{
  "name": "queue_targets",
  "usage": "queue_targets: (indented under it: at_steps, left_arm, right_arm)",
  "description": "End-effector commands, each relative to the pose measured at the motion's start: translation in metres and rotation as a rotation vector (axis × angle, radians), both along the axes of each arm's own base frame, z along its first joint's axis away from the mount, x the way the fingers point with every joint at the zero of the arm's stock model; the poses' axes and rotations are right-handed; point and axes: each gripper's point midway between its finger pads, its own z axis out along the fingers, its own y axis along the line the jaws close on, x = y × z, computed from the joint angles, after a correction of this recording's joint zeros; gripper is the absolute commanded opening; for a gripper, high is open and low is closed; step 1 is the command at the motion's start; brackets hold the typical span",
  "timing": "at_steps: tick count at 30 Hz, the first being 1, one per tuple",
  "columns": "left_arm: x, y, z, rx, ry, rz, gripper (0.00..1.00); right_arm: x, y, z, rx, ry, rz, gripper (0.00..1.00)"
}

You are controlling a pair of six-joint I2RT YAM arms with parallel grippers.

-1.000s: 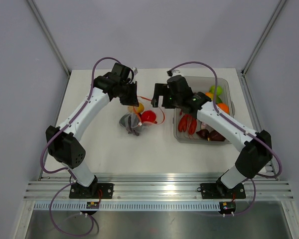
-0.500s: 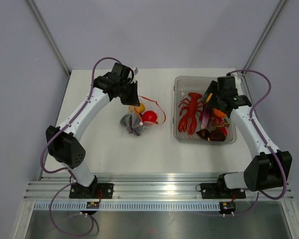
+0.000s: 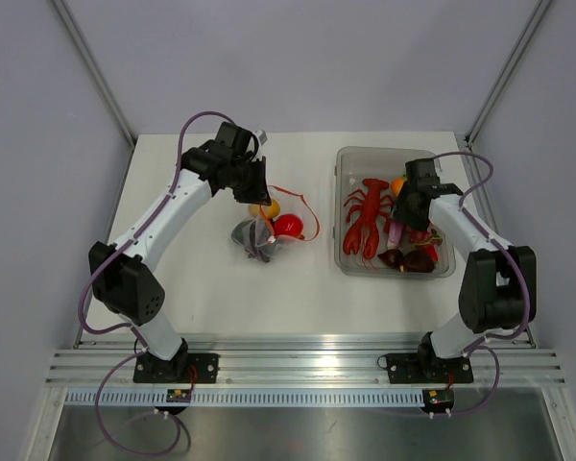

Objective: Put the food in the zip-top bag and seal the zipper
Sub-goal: Pick up the fake vegetable from the bin.

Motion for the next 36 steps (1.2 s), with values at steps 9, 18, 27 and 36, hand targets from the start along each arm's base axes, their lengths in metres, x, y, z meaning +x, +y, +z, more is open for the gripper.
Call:
queue_targets:
  at_steps: [9, 18, 27, 36]
  left_arm:
    - [0.003, -0.008, 0.018, -0.052, -0.050, -0.017, 0.00]
    - [0.001, -0.008, 0.015, -0.055, -0.048, -0.015, 0.00]
    - [-0.002, -0.008, 0.016, -0.067, -0.048, -0.015, 0.00]
    - [0.000, -0.016, 0.030, -0.107, -0.069, -0.030, 0.00]
  right_arm:
    - [0.009, 0.009, -0.042, 0.014, 0.058, 0.063, 0.57]
    - [0.007, 0.012, -0.069, 0.019, 0.110, 0.083, 0.53]
    - [0.002, 0.017, -0.017, 0.054, -0.013, 0.103, 0.17]
    - [-0.014, 0.042, 0.081, 0.176, -0.233, 0.210, 0.17]
